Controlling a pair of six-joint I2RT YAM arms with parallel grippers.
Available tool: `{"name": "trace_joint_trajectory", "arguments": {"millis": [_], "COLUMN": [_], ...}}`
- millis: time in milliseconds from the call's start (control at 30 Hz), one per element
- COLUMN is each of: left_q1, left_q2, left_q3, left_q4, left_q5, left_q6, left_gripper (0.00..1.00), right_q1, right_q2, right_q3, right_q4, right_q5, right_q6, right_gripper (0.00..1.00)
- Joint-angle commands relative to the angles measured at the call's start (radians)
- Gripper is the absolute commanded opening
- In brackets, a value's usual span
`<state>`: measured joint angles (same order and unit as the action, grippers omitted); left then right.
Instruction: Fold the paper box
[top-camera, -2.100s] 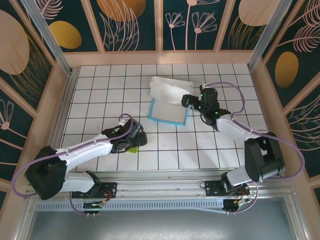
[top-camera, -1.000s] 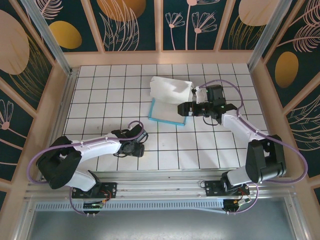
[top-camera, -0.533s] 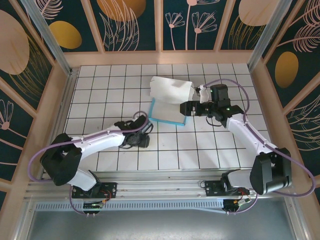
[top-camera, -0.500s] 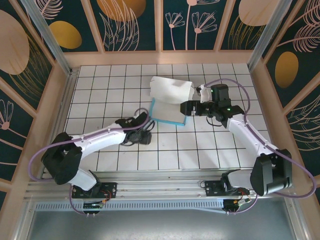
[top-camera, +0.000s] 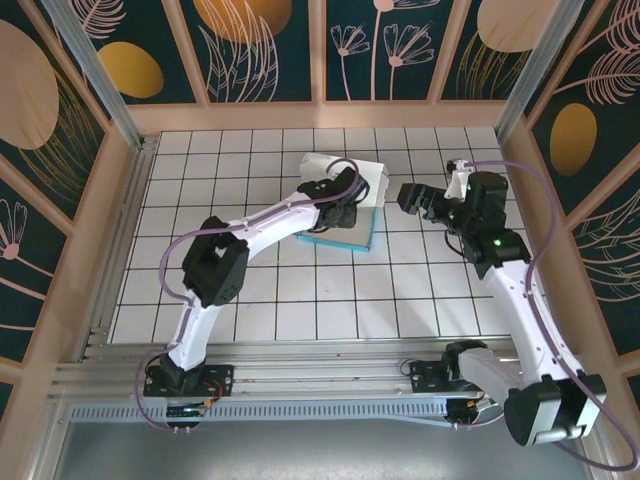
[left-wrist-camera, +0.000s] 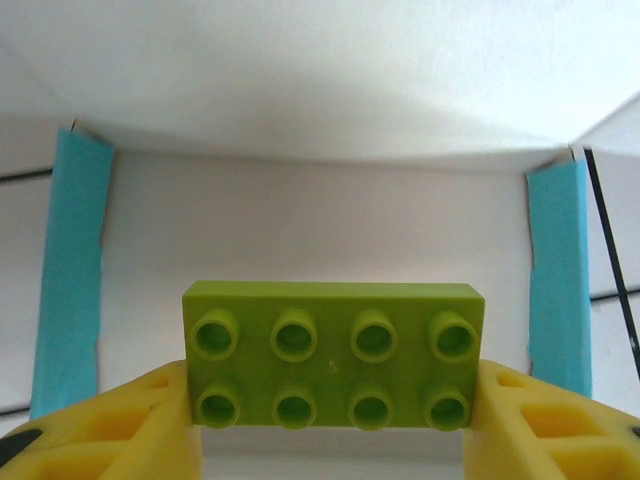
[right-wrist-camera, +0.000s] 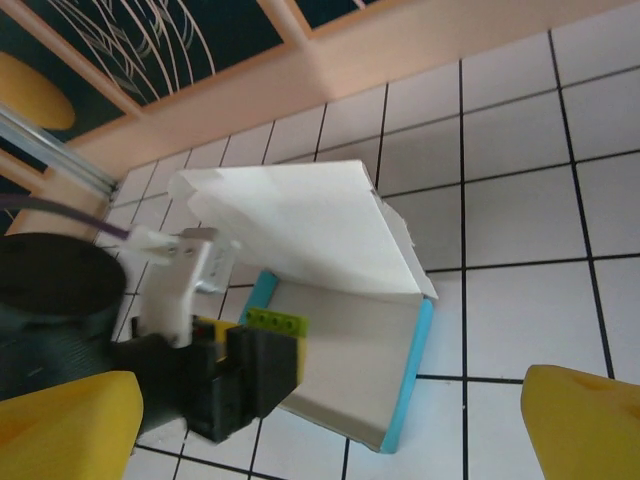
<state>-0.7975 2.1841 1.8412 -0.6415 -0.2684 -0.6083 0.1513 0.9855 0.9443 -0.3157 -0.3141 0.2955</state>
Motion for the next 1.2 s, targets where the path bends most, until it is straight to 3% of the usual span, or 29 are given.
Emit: {"name": "trace_joint_trajectory", "arguments": {"millis": [0,133,367,533,733,900,1167], "left_q1": [0.028,0.038,0.041,0.042,0.042,0.041,0.084], "left_q2": [0.083,0.164,0.186,0.215,0.197,0.091,-0.349], "left_q3": [0.117,0.196,0.143,0.132,0.129,0.098,-0.233], "left_q4": [-0.078,-0.130,-0.102,-0.070,-0.069,-0.047,0.212], "left_q5": [-0.019,0.001,0.092,0.165,0.150,0.115,0.138], "left_q6": [0.047,0.071,0.077,0.076,0.089,0.107,0.214], "left_gripper": [0.40,0.42,0.47,0.61,0.79,0.82,0.84], "right_q1": [-0.008,-0.009,-0.011,-0.012,-0.013,-0.019,-0.023], "right_q2": [-0.029,-0.045,-0.047,-0.033,-0.032,-0.002,0.112], "right_q3": [-0.022,-0.030,-0.050,-0.050,-0.059,-0.052,-0.016], "right_q4": [-0.012,-0.017,0.019,0.027,0.037,0.062,0.099], "right_q5": [0.035,0.035,0.027,0.028,0.040,0.037,-0.010], "right_q6": [0.016,0.015,0.028,0.034,0.026,0.014,-0.081], "right_gripper": [0.98,0.98,0.98,0.98,0.98,0.98,0.98]}}
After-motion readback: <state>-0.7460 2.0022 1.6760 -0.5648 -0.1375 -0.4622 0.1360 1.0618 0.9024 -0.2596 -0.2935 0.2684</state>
